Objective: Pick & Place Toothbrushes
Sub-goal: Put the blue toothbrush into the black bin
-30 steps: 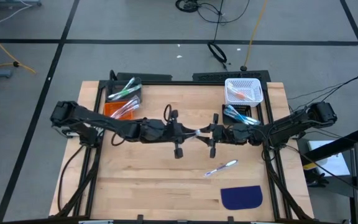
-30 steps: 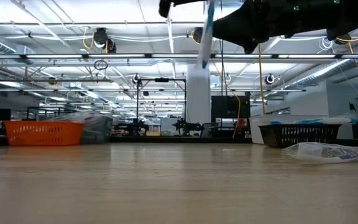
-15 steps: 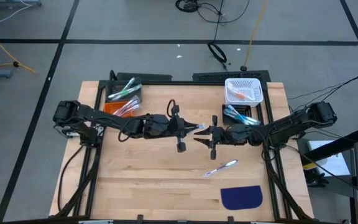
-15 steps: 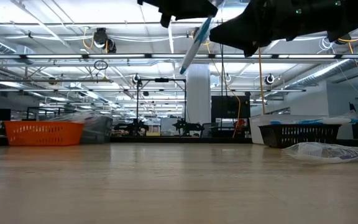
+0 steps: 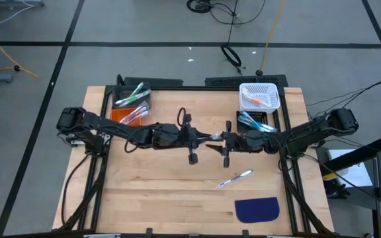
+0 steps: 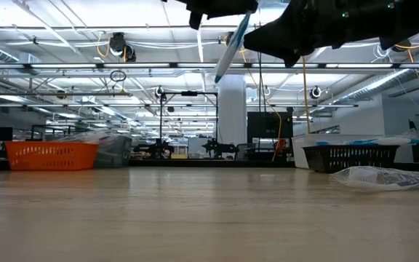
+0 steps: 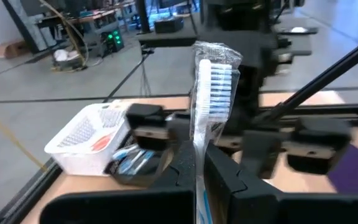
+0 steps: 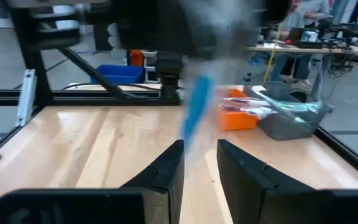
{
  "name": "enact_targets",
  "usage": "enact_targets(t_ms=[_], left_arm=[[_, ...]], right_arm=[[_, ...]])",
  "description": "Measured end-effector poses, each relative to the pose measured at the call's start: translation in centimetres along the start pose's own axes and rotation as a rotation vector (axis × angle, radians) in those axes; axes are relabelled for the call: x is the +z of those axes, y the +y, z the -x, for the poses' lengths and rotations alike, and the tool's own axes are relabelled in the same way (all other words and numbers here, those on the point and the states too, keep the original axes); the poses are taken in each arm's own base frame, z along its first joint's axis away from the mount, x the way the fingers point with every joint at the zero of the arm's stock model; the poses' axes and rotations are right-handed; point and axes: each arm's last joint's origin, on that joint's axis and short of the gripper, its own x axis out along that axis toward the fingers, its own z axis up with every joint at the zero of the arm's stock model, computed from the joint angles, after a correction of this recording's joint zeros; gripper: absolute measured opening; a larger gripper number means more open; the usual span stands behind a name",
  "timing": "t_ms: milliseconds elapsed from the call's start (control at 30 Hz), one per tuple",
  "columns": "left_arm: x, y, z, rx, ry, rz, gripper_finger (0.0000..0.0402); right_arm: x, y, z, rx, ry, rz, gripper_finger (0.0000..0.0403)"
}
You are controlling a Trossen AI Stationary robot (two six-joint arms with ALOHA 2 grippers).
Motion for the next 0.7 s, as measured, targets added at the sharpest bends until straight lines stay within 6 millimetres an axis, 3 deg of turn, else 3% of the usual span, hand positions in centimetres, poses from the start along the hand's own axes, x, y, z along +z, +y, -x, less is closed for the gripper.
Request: enact_targets(t_ms=[433,633,700], left_arm=[[-1.2,-0.7,-1.4,-0.017,-0.023,0.009,0.0003],[-1.4,-0.4,-1.6,-0.008,-0.015,0.019,0.0010],[-1.4,-0.4,-1.7,-0.009,-0.016,0.015,0.0011]], right_arm=[[0.6,-0.1,0.0,0.033,-0.056,-0.013,0.0087],[0.2,-0.1,0.0,0.016,-0.020,-0.009,0.0017],[0.2,-0.1,0.0,0.010,-0.018,-0.006,0.0015]])
